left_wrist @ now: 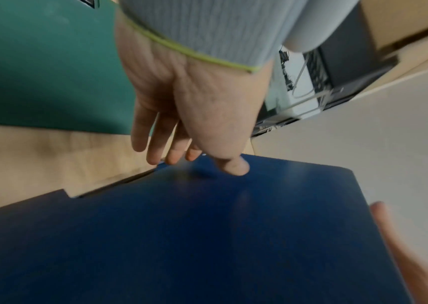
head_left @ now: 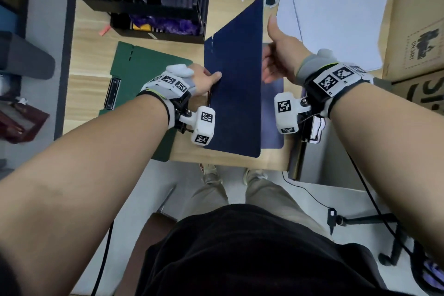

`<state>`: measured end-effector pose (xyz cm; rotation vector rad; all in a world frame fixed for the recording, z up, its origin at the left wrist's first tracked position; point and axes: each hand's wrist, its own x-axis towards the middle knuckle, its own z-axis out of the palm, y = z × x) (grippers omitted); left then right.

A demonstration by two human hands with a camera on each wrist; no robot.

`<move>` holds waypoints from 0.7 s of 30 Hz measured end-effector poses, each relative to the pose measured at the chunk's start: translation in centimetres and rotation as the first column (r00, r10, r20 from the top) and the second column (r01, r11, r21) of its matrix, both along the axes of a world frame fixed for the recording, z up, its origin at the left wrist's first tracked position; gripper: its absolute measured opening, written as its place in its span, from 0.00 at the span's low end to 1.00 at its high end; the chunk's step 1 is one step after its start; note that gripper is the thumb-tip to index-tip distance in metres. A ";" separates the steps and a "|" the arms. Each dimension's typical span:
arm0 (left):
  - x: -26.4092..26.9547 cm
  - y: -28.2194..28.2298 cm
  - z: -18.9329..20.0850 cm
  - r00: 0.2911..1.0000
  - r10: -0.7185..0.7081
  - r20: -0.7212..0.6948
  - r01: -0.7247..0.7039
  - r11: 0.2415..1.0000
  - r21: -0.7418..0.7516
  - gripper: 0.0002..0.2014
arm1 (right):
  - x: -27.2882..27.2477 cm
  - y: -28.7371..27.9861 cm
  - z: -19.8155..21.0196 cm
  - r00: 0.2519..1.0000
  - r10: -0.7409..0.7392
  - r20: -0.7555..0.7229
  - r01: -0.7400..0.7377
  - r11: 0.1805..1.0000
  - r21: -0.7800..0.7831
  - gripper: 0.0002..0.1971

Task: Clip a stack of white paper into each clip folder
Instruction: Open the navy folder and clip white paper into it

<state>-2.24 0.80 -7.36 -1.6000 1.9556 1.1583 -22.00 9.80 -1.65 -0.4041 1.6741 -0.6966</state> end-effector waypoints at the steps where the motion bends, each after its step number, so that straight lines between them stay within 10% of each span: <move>1: 0.4 -0.4 0.2 0.997 0.070 -0.045 -0.070 0.998 0.001 0.37 | 0.8 -0.8 0.6 0.999 0.046 0.009 -0.046 0.999 -0.025 0.44; 5: 1.2 -1.2 3.9 0.949 0.247 -0.194 -0.252 0.968 -0.002 0.52 | 4.0 -3.7 1.6 0.977 0.212 -0.004 -0.211 0.972 -0.100 0.46; 21: 11.7 -4.6 5.9 0.965 0.099 -0.241 -0.108 0.994 -0.023 0.12 | 13.7 -6.3 -2.4 0.885 0.432 -0.174 -0.444 0.896 -0.033 0.16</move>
